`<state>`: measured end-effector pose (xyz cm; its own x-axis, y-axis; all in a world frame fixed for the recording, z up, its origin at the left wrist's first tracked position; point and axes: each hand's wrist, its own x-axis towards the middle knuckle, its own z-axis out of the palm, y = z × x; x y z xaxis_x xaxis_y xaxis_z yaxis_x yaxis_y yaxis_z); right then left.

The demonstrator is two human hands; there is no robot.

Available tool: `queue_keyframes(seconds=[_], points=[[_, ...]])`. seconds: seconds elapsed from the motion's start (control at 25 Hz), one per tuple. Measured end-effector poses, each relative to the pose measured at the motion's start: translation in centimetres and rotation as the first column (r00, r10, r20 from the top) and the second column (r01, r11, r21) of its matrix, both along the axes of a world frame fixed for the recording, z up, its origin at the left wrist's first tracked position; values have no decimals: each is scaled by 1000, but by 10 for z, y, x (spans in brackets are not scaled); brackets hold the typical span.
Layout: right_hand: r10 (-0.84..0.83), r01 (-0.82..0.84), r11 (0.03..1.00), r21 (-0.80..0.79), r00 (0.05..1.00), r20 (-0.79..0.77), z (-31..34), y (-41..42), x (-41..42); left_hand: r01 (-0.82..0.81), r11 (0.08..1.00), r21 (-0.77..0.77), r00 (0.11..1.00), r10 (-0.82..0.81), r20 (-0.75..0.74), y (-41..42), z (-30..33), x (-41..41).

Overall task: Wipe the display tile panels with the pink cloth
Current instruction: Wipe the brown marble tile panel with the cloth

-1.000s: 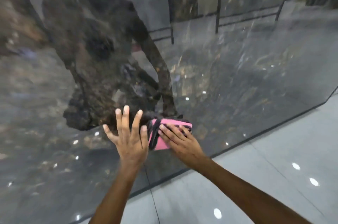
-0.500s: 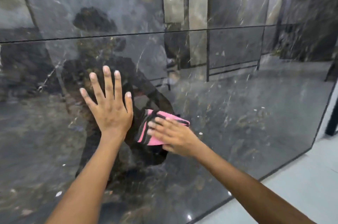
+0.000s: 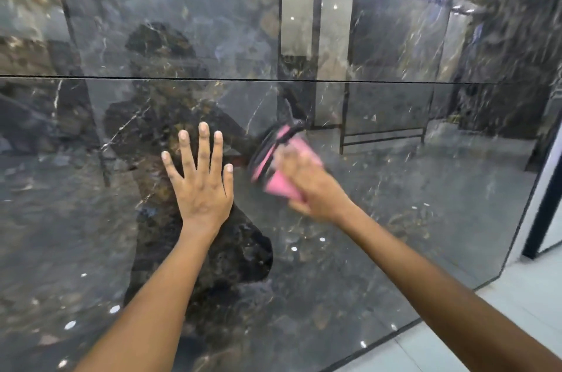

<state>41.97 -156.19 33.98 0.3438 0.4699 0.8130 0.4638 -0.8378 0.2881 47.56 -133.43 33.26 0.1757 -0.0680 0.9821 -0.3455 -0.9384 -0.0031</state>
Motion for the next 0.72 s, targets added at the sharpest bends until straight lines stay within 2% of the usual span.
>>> queue_keyframes(seconds=[0.04, 0.08, 0.12, 0.16, 0.2, 0.24, 0.28, 0.32, 0.36, 0.4, 0.44, 0.48, 0.52, 0.56, 0.6, 0.64, 0.68, 0.72], points=[[-27, 29, 963, -268, 1000, 13, -10, -6, -4, 3, 1000, -3, 1000, -3, 1, 1, 0, 0], [-54, 59, 954, -293, 998, 26, -9, -23, -5, 5, 1000, -5, 1000, -5, 0, 1, 0, -2], [-89, 90, 991, -103, 996, 14, 1, -40, -5, 8, 1000, -5, 1000, -8, 5, 1, -2, -2], [-139, 138, 958, 253, 990, -14, 19, -56, -3, 10, 1000, -1, 1000, -10, 14, 1, -3, -2], [-187, 185, 759, 625, 980, -63, 46, -69, -2, 13, 1000, 2, 1000, -13, 17, 0, -4, -2], [-224, 190, 431, 882, 970, -100, 80, -79, -1, 15, 1000, 2, 1000, -15, 23, -1, -4, -2], [-230, 148, 174, 974, 967, -106, 111, -81, -1, 8, 1000, 0, 999, -8, 31, -2, -5, -1], [-226, 100, 126, 987, 972, -69, 132, -73, 4, -2, 1000, -6, 999, 3, 39, -3, -4, 1], [-236, 67, 247, 967, 972, -7, 138, -51, 9, -11, 1000, -10, 999, 12, 40, -3, -3, 1], [-189, 57, 456, 888, 981, 34, 128, -23, 14, -17, 1000, -6, 999, 18, 39, -2, -3, 2], [-121, 30, 725, 688, 989, 84, 102, 7, 14, -20, 1000, -1, 999, 20, 44, -1, -4, 4], [-30, -16, 939, 343, 991, 130, 66, 32, 11, -21, 1000, 3, 999, 21, 47, 0, -5, 5], [19, -14, 999, -39, 991, 135, 32, 41, 9, -20, 1000, 5, 999, 19, 44, 1, -5, 5], [10, 25, 949, -314, 994, 112, 14, 33, 8, -15, 1000, 4, 999, 15, 37, 1, -4, 5], [-9, 55, 902, -428, 994, 108, 13, 12, 7, -15, 1000, 1, 999, 15, 30, 0, -2, 5], [-21, 82, 903, -422, 989, 147, 25, -14, 10, -18, 1000, -4, 999, 18, 28, -2, -1, 4], [-61, 113, 948, -298, 982, 177, 42, -39, 12, -25, 1000, -2, 999, 25, 30, -2, 0, 4], [-128, 144, 986, -88, 977, 171, 60, -65, 11, -30, 1000, 3, 999, 29, 31, -1, 1, 4]])
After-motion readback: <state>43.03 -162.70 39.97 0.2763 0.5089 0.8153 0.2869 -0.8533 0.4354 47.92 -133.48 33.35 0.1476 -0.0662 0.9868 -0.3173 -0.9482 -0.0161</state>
